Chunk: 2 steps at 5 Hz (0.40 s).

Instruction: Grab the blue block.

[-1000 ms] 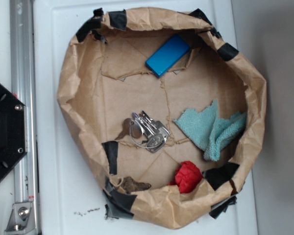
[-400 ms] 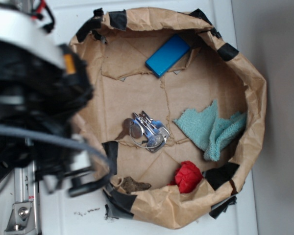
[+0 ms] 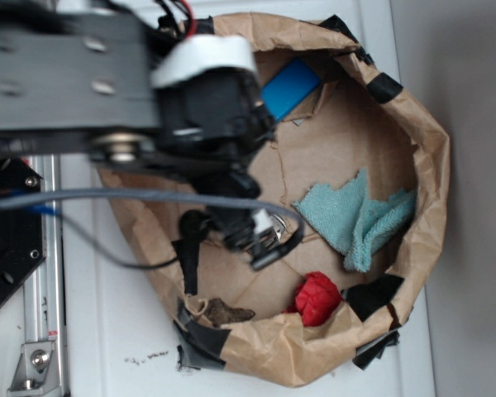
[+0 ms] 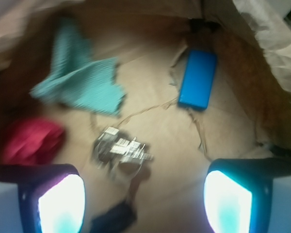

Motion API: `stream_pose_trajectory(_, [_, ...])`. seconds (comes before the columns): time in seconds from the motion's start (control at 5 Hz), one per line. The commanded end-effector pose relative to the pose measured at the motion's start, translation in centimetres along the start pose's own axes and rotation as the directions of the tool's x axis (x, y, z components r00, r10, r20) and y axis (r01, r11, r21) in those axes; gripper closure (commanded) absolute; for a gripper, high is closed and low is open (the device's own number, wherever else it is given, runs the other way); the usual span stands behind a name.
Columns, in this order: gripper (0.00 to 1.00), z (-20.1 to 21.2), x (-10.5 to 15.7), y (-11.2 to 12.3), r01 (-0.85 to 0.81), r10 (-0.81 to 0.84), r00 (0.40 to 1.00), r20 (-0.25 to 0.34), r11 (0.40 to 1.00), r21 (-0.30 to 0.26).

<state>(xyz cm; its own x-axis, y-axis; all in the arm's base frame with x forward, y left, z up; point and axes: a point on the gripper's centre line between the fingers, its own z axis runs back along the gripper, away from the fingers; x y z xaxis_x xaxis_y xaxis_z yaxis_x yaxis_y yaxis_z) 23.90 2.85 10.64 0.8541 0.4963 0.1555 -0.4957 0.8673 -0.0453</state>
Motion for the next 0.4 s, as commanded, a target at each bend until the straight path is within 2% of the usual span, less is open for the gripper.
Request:
stream_pose_trajectory(0.0, [0.00,-1.9,3.3,3.0,-0.056,0.053,0.997,0.053,0.997,0.057])
stream_pose_trajectory(0.2, [0.00,-1.1,4.6,5.1,-0.073,0.066,0.995,0.079,0.993,0.094])
